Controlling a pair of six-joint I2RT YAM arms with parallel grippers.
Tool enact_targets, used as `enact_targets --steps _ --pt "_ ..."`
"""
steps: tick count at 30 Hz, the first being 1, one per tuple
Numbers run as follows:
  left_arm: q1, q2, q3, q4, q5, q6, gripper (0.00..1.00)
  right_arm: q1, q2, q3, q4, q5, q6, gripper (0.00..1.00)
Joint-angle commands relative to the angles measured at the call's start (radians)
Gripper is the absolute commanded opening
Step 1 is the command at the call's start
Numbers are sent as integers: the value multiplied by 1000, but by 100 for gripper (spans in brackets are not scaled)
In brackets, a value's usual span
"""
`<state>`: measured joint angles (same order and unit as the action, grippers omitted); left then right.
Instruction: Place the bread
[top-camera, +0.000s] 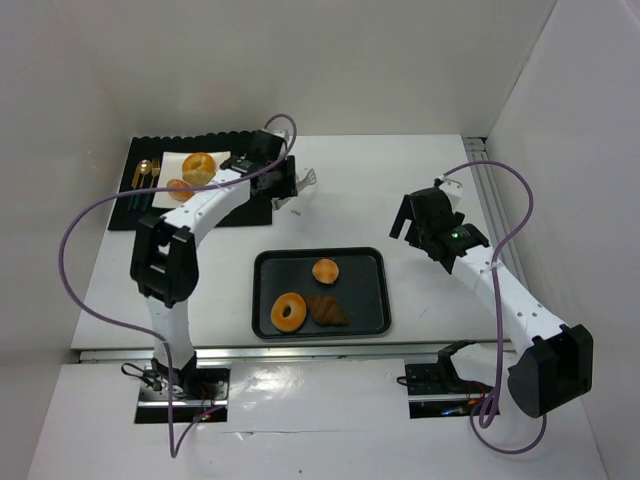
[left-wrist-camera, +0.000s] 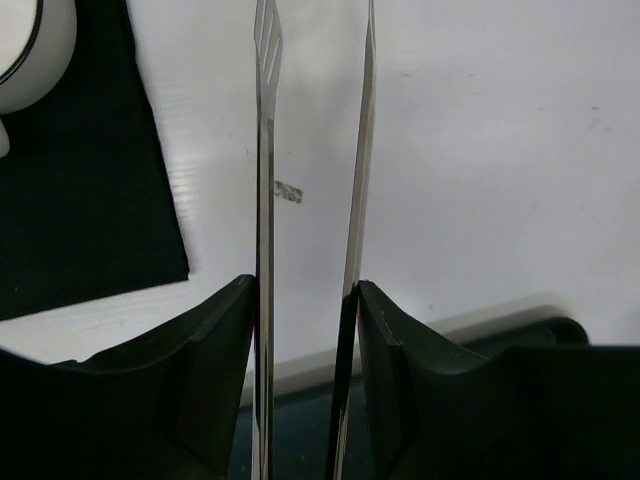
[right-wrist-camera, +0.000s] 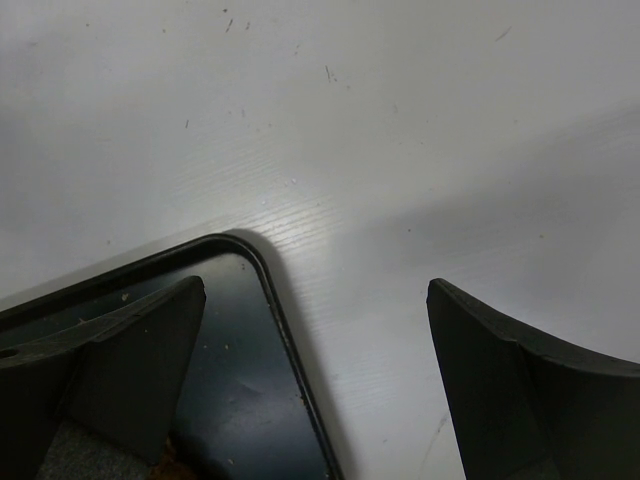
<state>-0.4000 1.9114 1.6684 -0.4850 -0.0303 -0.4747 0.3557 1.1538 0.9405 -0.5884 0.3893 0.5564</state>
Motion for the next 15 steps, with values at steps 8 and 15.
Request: enact_targets --steps 8,15 --pt "-43 296 307 40 -115 96 64 -1 -5 3 13 43 -12 99" --pt "-43 391 429 -47 -48 117 89 -10 14 14 4 52 -12 99"
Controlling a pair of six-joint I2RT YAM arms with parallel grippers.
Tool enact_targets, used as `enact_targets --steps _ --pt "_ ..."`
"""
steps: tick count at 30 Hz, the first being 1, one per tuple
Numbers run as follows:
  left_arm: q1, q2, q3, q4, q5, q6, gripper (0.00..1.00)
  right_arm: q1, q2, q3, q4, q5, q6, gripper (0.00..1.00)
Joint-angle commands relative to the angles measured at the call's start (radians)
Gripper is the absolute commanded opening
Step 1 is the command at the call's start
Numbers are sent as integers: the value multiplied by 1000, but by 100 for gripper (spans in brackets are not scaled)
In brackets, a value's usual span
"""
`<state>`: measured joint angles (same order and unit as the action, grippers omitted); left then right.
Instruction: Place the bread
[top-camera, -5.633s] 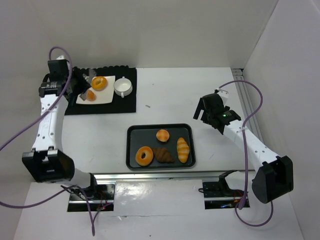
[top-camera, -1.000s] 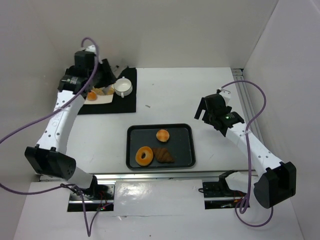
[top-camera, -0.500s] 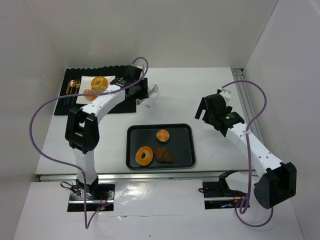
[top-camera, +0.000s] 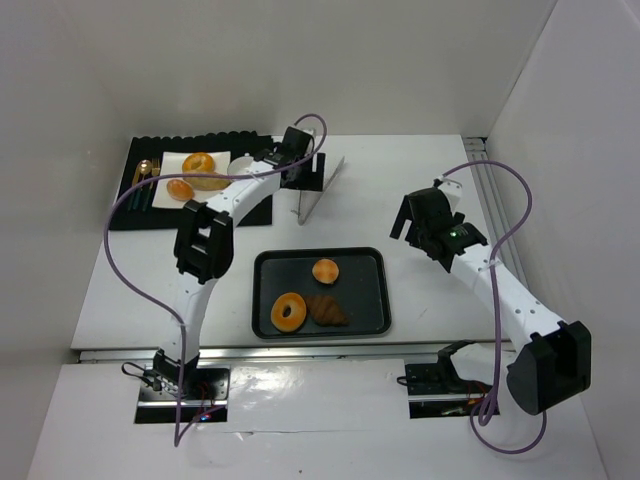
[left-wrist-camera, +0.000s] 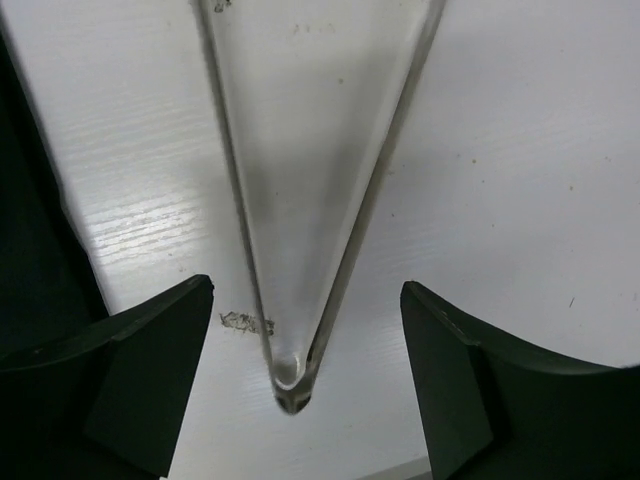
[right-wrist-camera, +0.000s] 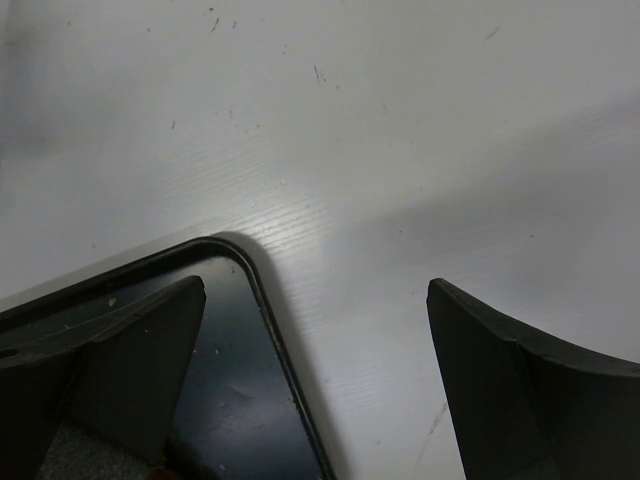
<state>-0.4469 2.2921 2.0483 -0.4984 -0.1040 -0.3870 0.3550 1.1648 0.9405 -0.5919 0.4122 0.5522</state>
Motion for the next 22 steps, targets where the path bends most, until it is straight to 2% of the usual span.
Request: enact_targets --steps 1,2,5,9,15,18,20,22 --pt "4 10 49 -34 35 30 89 -10 3 14 7 30 -8 99" --pt "4 -9 49 -34 44 30 92 -10 -7 14 7 30 -8 99" --pt "4 -49 49 -57 44 30 94 -10 -16 14 7 30 -8 99" --pt "-6 -176 49 -98 55 17 94 -10 -27 14 7 30 -8 99" --pt "-29 -492 -210 -108 95 -22 94 -10 -27 3 7 11 11 99" --pt "-39 -641 -399 -97 105 -44 94 -10 -36 -6 17 2 11 99" --pt "-48 -706 -543 -68 105 -53 94 -10 -46 -29 29 -7 11 99" --pt "-49 -775 -614 -52 105 -62 94 -10 -47 -29 40 -32 11 99"
